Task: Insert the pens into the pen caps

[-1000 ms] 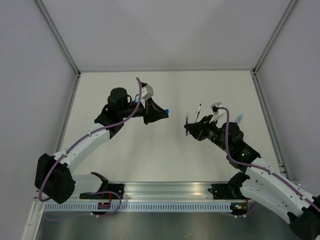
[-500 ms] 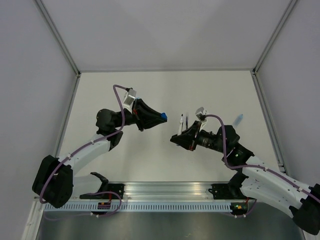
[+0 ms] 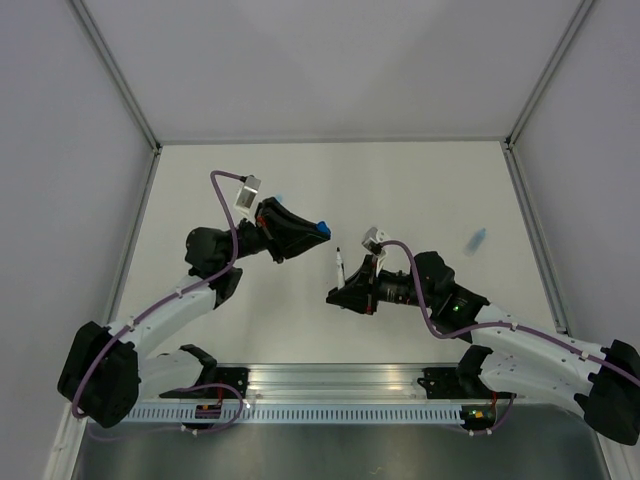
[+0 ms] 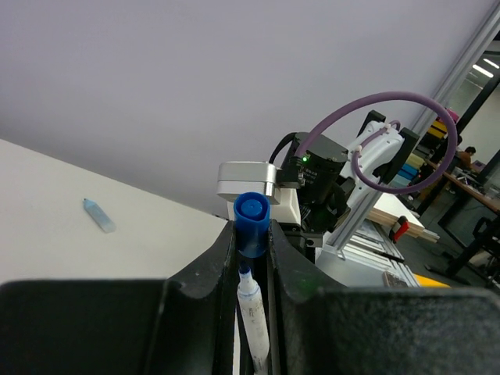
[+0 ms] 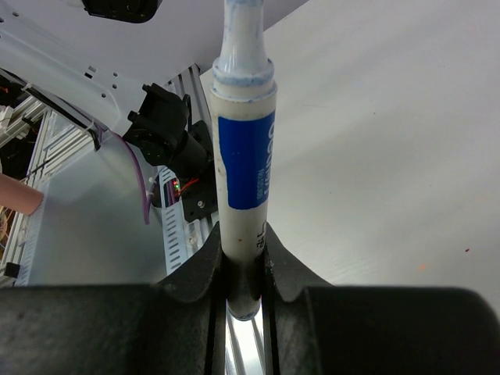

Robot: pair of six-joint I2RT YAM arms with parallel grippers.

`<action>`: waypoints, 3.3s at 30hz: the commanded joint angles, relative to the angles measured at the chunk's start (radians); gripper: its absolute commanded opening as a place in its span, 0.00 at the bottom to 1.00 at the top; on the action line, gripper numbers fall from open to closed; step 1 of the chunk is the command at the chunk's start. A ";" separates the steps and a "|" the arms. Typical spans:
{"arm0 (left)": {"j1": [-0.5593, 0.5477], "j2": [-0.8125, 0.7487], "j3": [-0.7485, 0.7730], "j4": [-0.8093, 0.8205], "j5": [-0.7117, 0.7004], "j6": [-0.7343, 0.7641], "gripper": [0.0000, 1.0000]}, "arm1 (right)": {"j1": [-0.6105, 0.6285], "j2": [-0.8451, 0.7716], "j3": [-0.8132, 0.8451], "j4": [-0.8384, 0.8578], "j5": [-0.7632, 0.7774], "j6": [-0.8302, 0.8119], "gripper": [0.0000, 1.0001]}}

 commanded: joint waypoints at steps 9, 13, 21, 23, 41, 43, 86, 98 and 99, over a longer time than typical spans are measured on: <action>-0.037 -0.030 -0.017 -0.080 -0.004 0.042 0.02 | 0.019 -0.016 0.043 0.037 -0.013 -0.031 0.00; -0.042 -0.029 -0.021 -0.108 -0.002 0.074 0.02 | 0.021 -0.010 0.046 0.032 -0.015 -0.034 0.00; -0.074 -0.001 -0.018 -0.137 0.003 0.109 0.02 | 0.024 -0.005 0.047 0.031 -0.010 -0.032 0.00; -0.085 0.002 -0.018 -0.137 0.003 0.116 0.02 | 0.022 -0.005 0.046 0.031 -0.007 -0.034 0.00; -0.159 -0.088 -0.118 -0.425 0.000 0.366 0.02 | 0.022 -0.031 0.057 -0.052 0.148 -0.064 0.00; -0.160 -0.090 -0.126 -0.419 -0.010 0.357 0.04 | 0.024 -0.044 0.052 -0.048 0.145 -0.066 0.00; -0.160 -0.167 -0.011 -0.437 0.081 0.158 1.00 | 0.030 -0.122 0.041 -0.045 0.058 -0.092 0.00; -0.162 -0.170 0.137 -0.657 -0.122 0.307 0.82 | 0.042 -0.071 0.055 -0.042 0.025 -0.089 0.00; -0.162 -0.156 0.141 -0.643 -0.117 0.301 0.82 | 0.044 -0.070 0.055 -0.042 0.025 -0.089 0.00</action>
